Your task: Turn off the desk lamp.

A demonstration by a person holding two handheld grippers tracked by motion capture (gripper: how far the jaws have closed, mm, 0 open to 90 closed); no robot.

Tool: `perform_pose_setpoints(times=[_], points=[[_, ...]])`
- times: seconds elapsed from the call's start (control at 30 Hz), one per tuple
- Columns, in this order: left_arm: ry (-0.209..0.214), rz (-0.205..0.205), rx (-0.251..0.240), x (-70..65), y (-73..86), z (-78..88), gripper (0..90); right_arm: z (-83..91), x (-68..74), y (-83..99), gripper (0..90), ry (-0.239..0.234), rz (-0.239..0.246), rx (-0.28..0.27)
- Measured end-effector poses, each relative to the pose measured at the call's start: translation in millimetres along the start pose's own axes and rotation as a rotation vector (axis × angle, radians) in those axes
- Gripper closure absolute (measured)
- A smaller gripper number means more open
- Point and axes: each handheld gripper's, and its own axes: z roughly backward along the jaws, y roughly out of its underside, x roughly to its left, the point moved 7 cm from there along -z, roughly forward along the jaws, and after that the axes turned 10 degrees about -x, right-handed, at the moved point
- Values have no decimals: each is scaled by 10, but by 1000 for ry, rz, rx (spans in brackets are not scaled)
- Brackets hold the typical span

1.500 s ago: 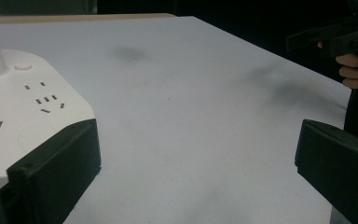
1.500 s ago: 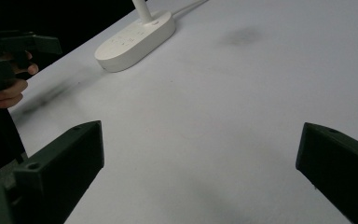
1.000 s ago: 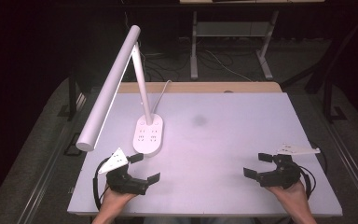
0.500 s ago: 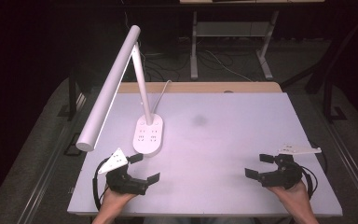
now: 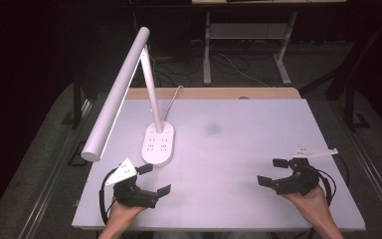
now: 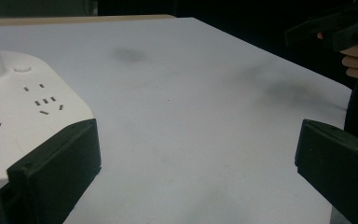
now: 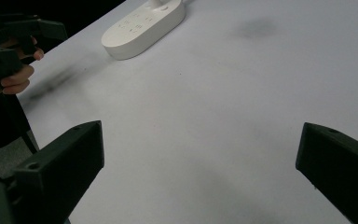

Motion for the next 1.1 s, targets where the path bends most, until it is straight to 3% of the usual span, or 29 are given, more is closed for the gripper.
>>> perform_pose_setpoints(times=[1.1], points=[[2, 5, -5, 7, 3, -26, 0, -394, 173, -534, 10, -62, 77, 54]])
